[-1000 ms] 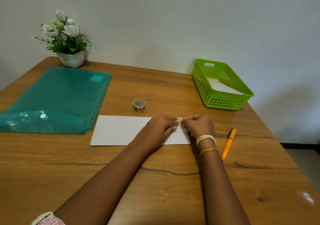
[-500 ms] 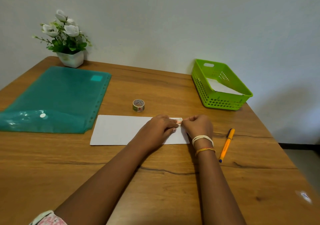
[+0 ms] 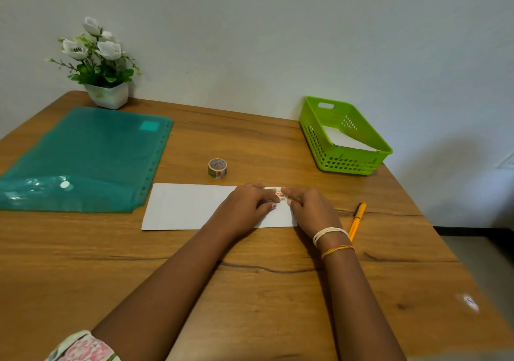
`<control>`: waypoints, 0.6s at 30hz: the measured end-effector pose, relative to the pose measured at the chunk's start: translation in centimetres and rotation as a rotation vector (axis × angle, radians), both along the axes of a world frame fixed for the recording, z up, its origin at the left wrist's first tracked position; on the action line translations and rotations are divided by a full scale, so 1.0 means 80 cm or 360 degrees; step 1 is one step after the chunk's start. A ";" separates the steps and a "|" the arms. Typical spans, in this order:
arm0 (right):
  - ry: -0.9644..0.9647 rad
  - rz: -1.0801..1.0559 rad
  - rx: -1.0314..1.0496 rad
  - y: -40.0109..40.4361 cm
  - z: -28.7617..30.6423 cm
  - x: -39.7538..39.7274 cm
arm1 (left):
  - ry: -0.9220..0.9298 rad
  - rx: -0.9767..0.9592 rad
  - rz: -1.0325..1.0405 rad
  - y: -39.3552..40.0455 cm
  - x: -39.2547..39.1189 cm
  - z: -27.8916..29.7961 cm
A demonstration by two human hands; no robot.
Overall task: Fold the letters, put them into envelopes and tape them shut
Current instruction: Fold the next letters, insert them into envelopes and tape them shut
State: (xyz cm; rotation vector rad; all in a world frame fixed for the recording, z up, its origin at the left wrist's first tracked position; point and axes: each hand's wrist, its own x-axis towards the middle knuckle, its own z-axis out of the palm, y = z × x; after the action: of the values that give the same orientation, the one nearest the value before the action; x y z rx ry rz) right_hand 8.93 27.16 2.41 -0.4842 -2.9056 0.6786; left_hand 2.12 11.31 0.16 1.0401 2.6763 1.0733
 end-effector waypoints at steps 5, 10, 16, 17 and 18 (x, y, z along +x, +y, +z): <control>-0.0020 -0.0072 0.0236 -0.009 -0.006 0.010 | 0.0056 -0.0003 0.0021 0.001 0.000 0.000; 0.0143 0.0043 0.0368 -0.026 -0.009 0.026 | 0.0276 -0.0109 -0.0077 0.003 0.003 -0.005; 0.0102 -0.0104 0.0587 -0.037 -0.021 0.042 | 0.0367 -0.0263 -0.0076 0.005 0.004 -0.006; 0.0116 -0.0116 0.0586 -0.039 -0.021 0.043 | 0.0397 -0.0294 -0.0060 0.005 0.005 -0.004; 0.0123 -0.0119 0.0583 -0.040 -0.020 0.044 | 0.0438 -0.0334 -0.0032 0.004 0.006 -0.001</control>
State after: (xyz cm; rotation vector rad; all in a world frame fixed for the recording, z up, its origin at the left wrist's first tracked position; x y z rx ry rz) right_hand 12.42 23.97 0.81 -0.5028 -2.8274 0.1427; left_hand 2.63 11.66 0.05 1.2489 2.9002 0.6680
